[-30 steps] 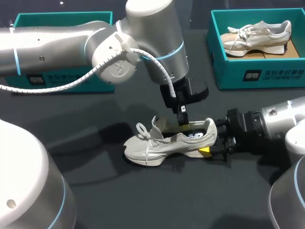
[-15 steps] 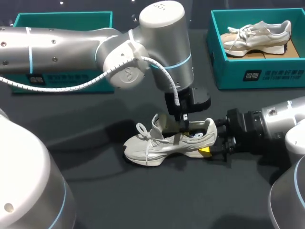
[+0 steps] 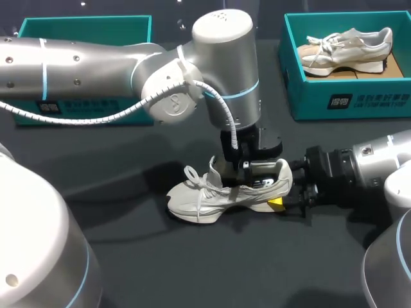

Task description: Take the shoe out of the shoebox, open the shoe tongue, remove and reinsert the insole, then place the shoe into the shoebox

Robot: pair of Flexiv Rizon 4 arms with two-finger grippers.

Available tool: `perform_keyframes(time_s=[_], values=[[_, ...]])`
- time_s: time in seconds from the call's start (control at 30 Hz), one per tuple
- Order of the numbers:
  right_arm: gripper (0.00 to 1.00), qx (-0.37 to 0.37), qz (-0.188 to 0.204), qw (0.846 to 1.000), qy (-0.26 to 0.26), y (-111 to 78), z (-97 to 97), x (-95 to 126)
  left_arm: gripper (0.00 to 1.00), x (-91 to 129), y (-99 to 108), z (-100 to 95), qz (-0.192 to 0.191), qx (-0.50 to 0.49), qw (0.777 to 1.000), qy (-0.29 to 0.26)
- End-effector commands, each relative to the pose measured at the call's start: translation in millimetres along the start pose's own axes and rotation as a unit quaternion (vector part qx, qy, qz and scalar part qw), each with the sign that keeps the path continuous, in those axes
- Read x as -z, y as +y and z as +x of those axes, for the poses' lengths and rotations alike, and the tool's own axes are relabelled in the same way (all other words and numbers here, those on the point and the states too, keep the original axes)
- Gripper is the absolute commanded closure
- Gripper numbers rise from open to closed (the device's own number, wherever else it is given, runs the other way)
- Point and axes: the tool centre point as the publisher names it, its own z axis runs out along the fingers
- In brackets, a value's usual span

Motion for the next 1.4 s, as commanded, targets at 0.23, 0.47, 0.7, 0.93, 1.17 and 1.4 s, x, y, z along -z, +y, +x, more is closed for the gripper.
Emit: perform_keyframes(time_s=[0.23, 0.47, 0.7, 0.93, 1.17, 1.4], values=[[1.0, -0.001, 0.001, 1.0, 0.0, -0.1, 0.0, -0.5, 0.53, -15.8, 1.7, -0.5, -0.016, -0.012, 1.0, -0.013], [1.0, -0.001, 0.001, 1.0, 0.0, -0.1, 0.0, -0.5, 0.46, -33.1, -4.1, -12.0, -0.031, -0.005, 0.999, -0.036], [1.0, -0.001, 0.001, 1.0, 0.0, -0.1, 0.0, -0.5, 0.51, -46.6, -5.1, -18.6, -0.041, -0.013, 0.997, -0.07], [1.0, -0.001, 0.001, 1.0, 0.0, -0.1, 0.0, -0.5, 1.0, -47.5, -2.0, -27.2, -0.04, 0.004, 0.993, -0.11], [1.0, -0.001, 0.001, 1.0, 0.0, -0.1, 0.0, -0.5, 1.0, -28.5, 3.3, -36.9, -0.005, 0.031, 0.995, -0.096], [1.0, -0.001, 0.001, 1.0, 0.0, -0.1, 0.0, -0.5, 1.0, -14.1, 9.1, -40.6, 0.029, 0.05, 0.998, -0.037]])
